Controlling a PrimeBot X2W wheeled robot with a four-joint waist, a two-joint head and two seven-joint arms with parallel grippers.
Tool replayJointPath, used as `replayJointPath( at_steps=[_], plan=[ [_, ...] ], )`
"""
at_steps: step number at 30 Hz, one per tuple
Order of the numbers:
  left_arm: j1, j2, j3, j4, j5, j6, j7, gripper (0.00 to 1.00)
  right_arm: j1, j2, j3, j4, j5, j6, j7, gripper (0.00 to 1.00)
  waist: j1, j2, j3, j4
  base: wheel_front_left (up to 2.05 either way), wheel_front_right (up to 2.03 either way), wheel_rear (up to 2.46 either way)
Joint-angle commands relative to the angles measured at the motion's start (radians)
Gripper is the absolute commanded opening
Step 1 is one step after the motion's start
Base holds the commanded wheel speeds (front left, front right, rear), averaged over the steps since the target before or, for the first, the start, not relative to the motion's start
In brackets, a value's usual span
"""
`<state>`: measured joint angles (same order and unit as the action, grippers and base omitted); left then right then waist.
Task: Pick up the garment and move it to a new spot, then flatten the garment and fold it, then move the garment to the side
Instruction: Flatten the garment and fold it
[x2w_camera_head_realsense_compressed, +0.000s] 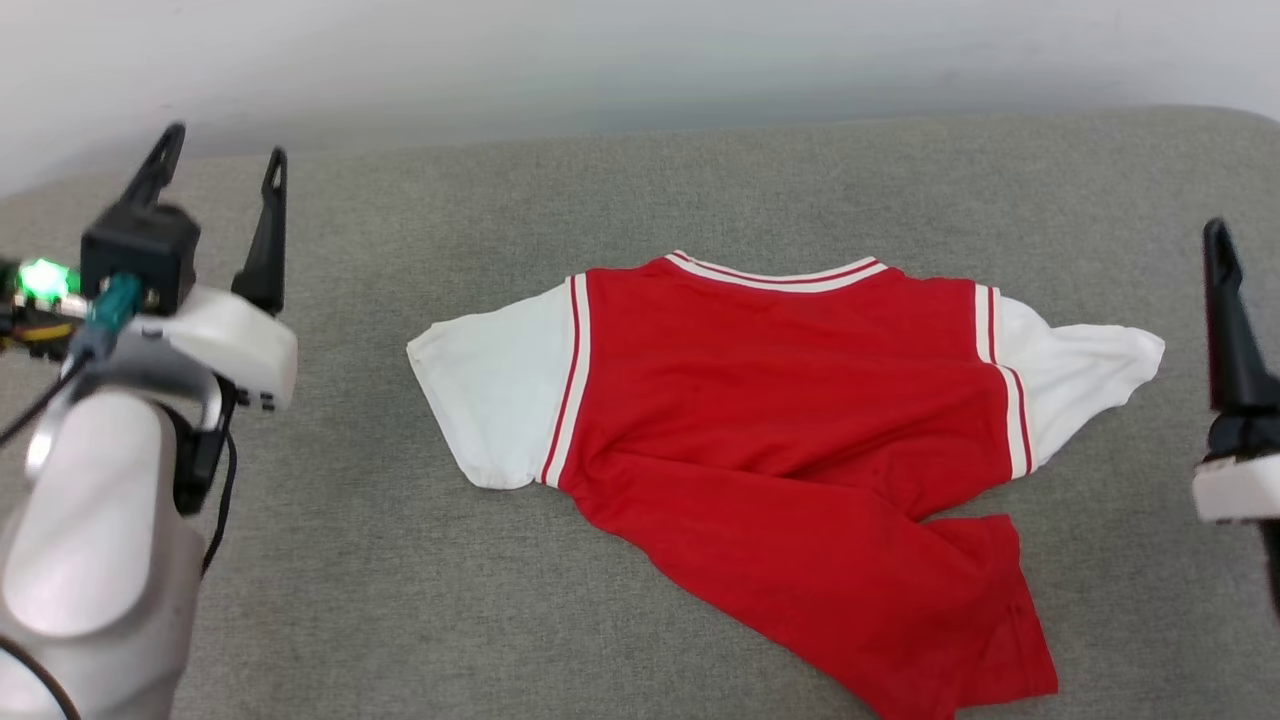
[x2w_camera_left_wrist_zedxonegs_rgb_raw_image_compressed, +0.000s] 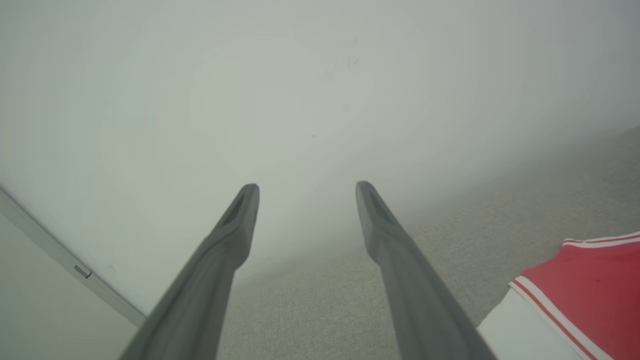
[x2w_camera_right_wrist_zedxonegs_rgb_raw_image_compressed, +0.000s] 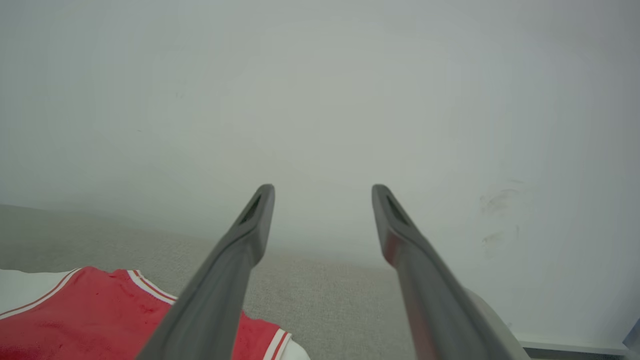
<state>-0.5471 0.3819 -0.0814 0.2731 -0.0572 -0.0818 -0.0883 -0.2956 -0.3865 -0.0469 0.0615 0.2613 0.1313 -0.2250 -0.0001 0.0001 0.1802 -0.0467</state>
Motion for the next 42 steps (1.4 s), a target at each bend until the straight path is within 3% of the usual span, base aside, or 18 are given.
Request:
replayJointPath(
  at_steps=[1,7,12,18,26,34,42],
  plan=[
    [-0.033,0.010,-0.011,0.006,-0.001,-0.011,0.022,1.00,0.033,0.026,-0.014,-0.026,-0.005,-0.001,0.006,1.00,0.0001,-0.0001,0.010,-0.006,0.00,0.00,0.00],
    [-0.199,0.060,-0.106,0.055,-0.058,-0.045,0.230,1.00,0.155,0.134,-0.026,-0.161,-0.040,-0.001,0.027,1.00,0.0001,-0.0001,0.045,-0.021,0.00,0.00,0.00],
    [-0.321,0.140,-0.279,0.068,-0.224,-0.046,0.495,1.00,0.201,0.176,-0.001,-0.225,-0.058,-0.001,0.039,1.00,0.0001,-0.0001,0.086,-0.043,0.00,0.00,0.00],
    [-0.450,0.261,-0.503,0.021,-0.456,-0.046,0.820,1.00,0.186,0.174,0.036,-0.244,-0.063,-0.001,0.033,1.00,0.0001,-0.0001,0.148,-0.067,0.00,0.00,0.00],
    [-0.587,0.345,-0.712,-0.042,-0.645,-0.047,1.140,1.00,0.143,0.162,0.063,-0.248,-0.060,-0.001,0.023,1.00,0.0001,-0.0001,0.246,-0.096,0.00,0.00,0.00],
    [-0.649,0.411,-0.852,-0.050,-0.715,-0.047,1.274,1.00,0.111,0.170,0.083,-0.234,-0.066,-0.001,0.004,1.00,0.0001,-0.0001,0.320,-0.130,0.00,0.00,0.00],
    [-0.621,0.444,-0.951,-0.031,-0.762,-0.047,1.280,1.00,0.088,0.172,0.096,-0.199,-0.064,-0.001,-0.014,1.00,0.0001,-0.0001,0.351,-0.143,0.00,0.00,0.00]
  ],
)
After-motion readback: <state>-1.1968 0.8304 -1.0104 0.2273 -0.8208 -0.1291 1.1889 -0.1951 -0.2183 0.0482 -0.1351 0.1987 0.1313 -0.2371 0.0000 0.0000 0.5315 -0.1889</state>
